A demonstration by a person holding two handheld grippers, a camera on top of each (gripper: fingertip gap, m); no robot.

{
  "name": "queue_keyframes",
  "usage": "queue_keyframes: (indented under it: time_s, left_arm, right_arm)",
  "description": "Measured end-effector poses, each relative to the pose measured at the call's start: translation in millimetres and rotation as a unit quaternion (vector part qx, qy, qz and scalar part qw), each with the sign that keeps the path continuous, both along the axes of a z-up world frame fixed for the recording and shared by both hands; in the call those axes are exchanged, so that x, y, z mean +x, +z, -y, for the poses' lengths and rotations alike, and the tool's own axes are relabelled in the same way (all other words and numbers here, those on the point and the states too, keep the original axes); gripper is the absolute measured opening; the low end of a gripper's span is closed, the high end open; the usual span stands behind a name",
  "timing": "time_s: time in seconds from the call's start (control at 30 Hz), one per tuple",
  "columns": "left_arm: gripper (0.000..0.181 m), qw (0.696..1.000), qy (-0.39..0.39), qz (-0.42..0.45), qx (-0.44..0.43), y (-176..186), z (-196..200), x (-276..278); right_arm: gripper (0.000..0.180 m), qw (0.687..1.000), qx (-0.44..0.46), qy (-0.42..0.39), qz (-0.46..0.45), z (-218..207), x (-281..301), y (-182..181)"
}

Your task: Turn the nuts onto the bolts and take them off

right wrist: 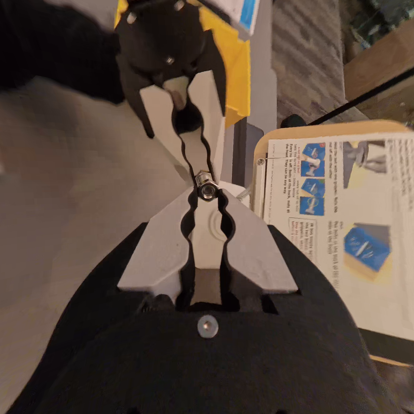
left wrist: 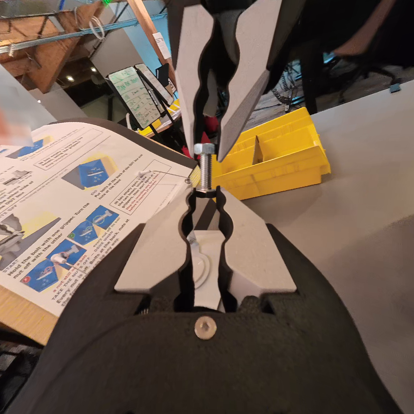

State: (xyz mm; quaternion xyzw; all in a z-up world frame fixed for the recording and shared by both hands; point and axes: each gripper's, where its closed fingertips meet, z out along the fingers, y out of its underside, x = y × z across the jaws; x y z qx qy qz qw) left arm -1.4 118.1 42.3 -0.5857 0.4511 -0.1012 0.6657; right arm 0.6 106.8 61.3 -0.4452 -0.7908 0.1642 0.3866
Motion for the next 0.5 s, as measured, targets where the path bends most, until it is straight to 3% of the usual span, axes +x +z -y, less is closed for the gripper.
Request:
queue_keyframes:
  time_s: [0.1, 0.23, 0.33, 0.5]
  left_arm:
    - [0.016, 1.0, -0.006, -0.002, -0.01, -2.6, 0.3, 2.3]
    - [0.016, 1.0, -0.006, 0.0, -0.02, -8.0, -2.6, 2.3]
    - [0.016, 1.0, 0.0, 0.0, -0.021, -9.6, -5.1, 0.8]
    - [0.016, 1.0, -0.003, 0.014, -0.021, -6.1, -4.6, 0.6]
  right_arm:
    - [0.016, 0.986, 0.136, 0.051, 0.084, -3.1, 3.5, -3.8]
    - [0.015, 0.942, 0.277, 0.082, 0.168, -9.7, 4.2, -8.4]
    - [0.015, 0.931, 0.307, 0.08, 0.181, -13.0, 2.4, -9.0]
    - [0.019, 0.944, 0.284, 0.069, 0.152, -13.0, -0.8, -6.2]
